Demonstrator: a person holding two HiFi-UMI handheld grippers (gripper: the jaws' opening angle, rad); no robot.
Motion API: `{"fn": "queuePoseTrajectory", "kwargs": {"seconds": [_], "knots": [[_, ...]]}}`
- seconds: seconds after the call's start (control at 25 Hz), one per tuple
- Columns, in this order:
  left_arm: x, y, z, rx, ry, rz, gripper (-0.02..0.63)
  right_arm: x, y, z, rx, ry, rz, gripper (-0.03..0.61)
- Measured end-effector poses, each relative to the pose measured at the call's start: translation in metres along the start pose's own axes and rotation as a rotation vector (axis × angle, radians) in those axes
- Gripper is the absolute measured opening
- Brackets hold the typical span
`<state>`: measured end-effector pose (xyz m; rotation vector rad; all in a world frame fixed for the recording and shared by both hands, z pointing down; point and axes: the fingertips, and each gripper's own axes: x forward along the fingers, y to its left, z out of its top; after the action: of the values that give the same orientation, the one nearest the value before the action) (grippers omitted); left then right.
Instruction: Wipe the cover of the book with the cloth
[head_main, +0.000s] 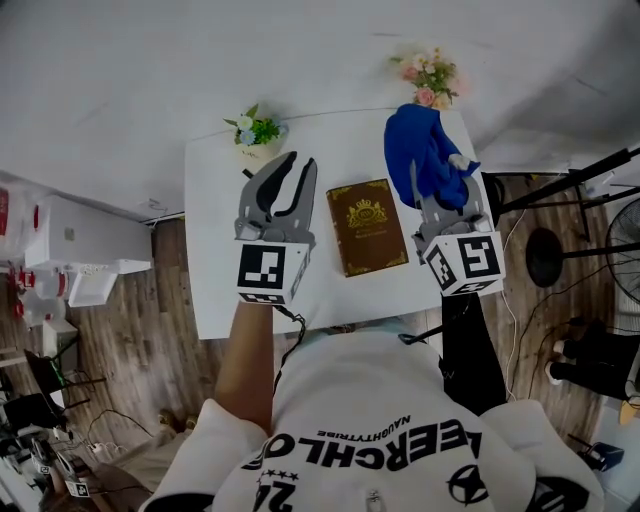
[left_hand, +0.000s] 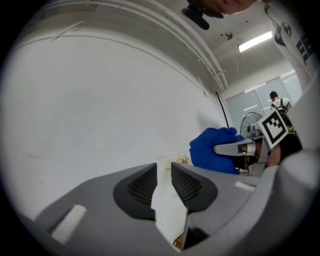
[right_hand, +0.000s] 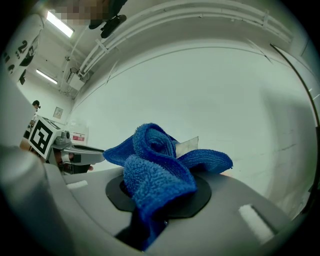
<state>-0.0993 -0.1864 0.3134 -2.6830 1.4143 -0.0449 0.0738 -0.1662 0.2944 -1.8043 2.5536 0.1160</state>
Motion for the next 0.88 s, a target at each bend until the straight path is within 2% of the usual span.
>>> {"fn": "queuePoseTrajectory", "kwargs": {"seconds": [0.08, 0.2, 0.56, 0.68, 0.88], "knots": [[0.002, 0.003, -0.01, -0.002, 0.025, 0.006, 0.136, 0.002, 0.0, -0.004, 0.011, 0.009, 0.005, 0.089], [0.005, 0.003, -0.02, -0.008, 0.047, -0.001, 0.057, 0.004, 0.001, -0.009, 0.036, 0.019, 0.031, 0.089], [0.009, 0.008, -0.027, -0.004, 0.081, 0.045, 0.057, 0.024, 0.012, -0.031, 0.12, 0.118, 0.134, 0.087], [0.011, 0.01, -0.024, 0.012, 0.064, 0.071, 0.057, 0.036, 0.022, -0.052, 0.13, 0.174, 0.173, 0.087], [0.011, 0.011, -0.038, -0.009, 0.093, 0.084, 0.057, 0.049, 0.046, -0.102, 0.143, 0.303, 0.234, 0.087]]}}
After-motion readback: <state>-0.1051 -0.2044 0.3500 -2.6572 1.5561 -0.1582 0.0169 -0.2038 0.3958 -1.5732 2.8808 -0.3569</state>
